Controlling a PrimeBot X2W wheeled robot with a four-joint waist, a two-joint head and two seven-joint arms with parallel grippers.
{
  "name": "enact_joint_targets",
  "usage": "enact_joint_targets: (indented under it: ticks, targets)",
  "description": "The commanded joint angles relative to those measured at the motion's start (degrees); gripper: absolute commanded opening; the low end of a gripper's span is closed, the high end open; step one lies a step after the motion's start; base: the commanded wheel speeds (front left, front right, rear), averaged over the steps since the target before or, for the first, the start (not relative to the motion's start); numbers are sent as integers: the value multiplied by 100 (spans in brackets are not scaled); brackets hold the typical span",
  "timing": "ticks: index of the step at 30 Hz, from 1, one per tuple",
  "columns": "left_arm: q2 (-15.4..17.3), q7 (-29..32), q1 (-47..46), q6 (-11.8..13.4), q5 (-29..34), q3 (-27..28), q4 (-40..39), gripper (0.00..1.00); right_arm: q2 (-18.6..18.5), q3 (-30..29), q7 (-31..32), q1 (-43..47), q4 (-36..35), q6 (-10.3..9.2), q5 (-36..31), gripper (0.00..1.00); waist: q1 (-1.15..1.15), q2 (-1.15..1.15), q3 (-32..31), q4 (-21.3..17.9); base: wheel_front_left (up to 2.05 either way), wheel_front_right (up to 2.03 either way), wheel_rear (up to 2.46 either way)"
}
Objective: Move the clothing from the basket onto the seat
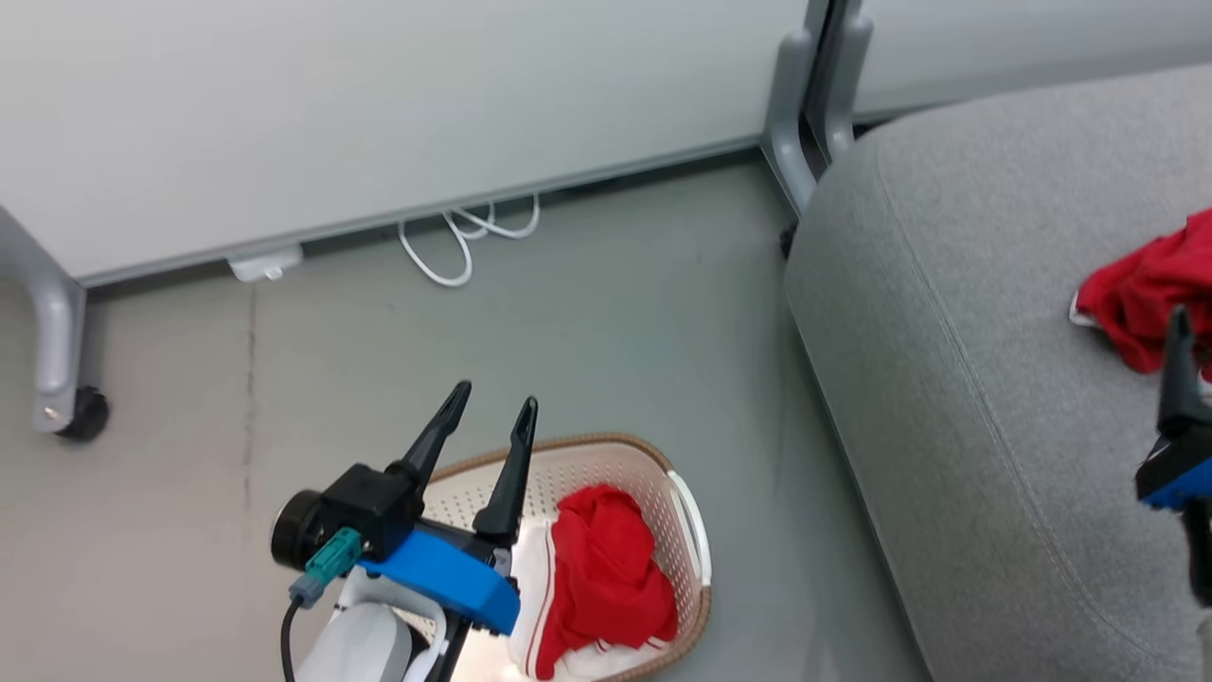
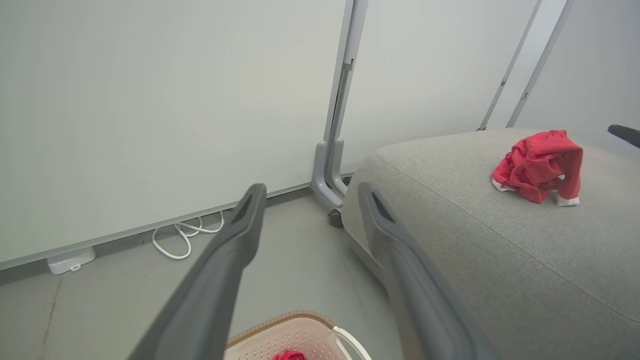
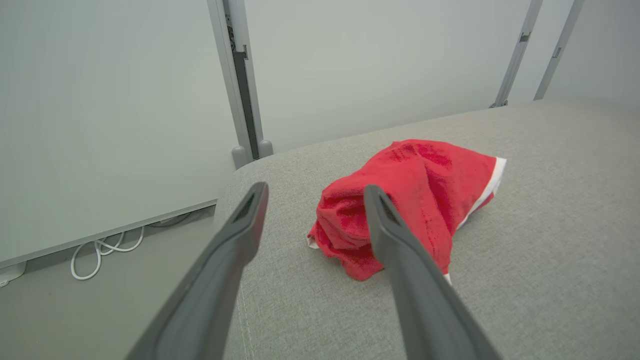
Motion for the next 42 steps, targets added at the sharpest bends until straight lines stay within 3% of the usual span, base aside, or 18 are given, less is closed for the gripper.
enact_joint_targets:
  ticks: [1, 12, 18, 26, 42]
  targets:
    - [-26, -15, 145, -7, 39, 77, 22, 100, 89, 45, 68, 269, -262, 1, -34, 100, 1, 0, -285, 183, 0, 0, 0]
    - [-56, -15, 509, -7, 151, 503, 58, 100, 825, -11, 808, 1727, -2568, 1, -122, 100, 1, 0, -589, 744, 0, 0, 0]
    - [-68, -15, 590, -7, 196, 728, 56, 100, 1153, 138, 1007, 2212, -3250, 1, -248, 100, 1, 0, -652, 985, 0, 0, 0]
    - [-66, -15, 640, -7, 259, 1012, 137, 100, 1368, 472, 938, 2526, -3268, 1, -28, 100, 1, 0, -681, 1157, 0, 0, 0]
    - [-179, -15, 934, -7, 358, 1337, 273, 100, 1410, 941, 817, 2749, -3005, 1, -279, 100, 1, 0, -913, 1371, 0, 0, 0]
